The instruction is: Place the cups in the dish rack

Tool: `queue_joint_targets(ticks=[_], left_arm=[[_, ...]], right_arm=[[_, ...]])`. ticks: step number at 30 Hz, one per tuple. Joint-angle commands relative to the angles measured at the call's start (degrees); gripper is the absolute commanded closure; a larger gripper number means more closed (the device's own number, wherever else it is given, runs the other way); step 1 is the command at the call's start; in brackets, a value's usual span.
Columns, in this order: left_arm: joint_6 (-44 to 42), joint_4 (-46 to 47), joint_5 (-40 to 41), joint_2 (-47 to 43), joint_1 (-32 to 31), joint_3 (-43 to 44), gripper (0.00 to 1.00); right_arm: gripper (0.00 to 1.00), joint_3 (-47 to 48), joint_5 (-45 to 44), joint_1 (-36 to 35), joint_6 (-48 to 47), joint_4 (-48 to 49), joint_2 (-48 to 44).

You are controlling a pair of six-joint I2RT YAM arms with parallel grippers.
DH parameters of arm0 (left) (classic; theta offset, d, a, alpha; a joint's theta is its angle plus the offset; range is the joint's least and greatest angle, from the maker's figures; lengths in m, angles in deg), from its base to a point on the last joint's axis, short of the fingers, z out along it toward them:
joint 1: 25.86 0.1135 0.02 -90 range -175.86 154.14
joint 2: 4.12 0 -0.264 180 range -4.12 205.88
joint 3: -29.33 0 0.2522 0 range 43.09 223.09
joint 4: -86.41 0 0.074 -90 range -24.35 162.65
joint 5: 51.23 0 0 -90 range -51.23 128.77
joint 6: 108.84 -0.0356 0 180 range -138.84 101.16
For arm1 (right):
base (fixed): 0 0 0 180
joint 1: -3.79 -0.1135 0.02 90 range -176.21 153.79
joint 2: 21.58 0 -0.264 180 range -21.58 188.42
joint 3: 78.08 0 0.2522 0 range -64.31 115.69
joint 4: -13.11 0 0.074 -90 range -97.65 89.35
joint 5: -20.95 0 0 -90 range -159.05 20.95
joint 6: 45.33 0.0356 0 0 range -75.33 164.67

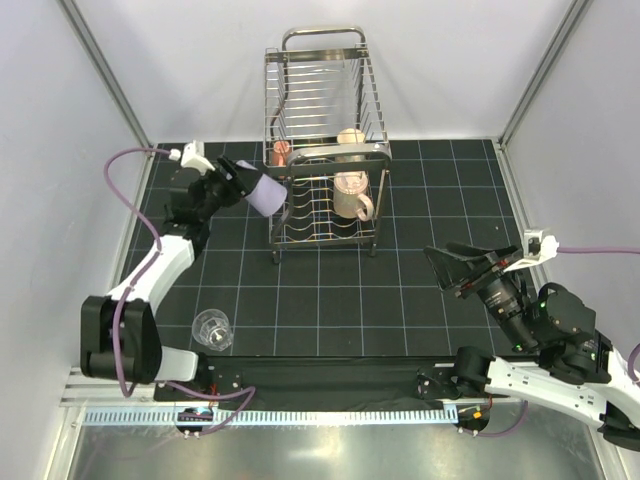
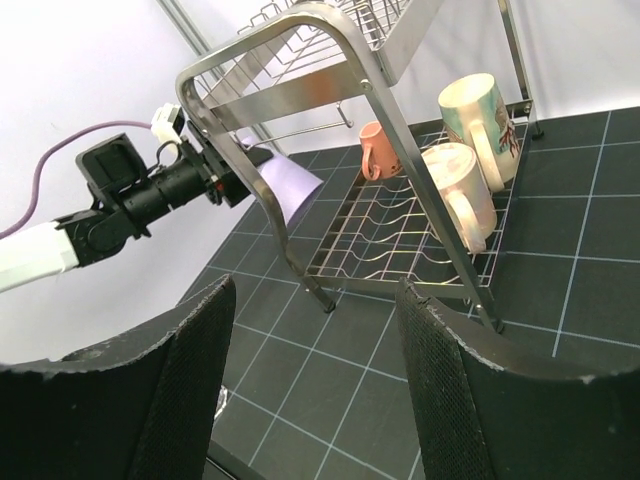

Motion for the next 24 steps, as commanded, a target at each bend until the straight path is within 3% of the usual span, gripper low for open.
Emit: queue_joint_targets(ticks=[1, 17, 24], left_arm=[[-2.02, 9.98, -5.46, 3.36, -0.29, 4.15, 1.00], [-15.03, 9.64, -0.19, 16.28, -7.40, 11.80, 1.00], [-21.53, 10.26, 7.54, 18.91, -10.57, 11.62, 1.00]], right_arm=[[0.34, 0.05, -1.29, -0.34, 0.53, 0.09, 0.30], [0.34, -1.88, -1.64, -0.34, 0.88, 2.55, 1.27], [0.34, -2.15, -2.08, -0.34, 0.97, 2.20, 0.83]])
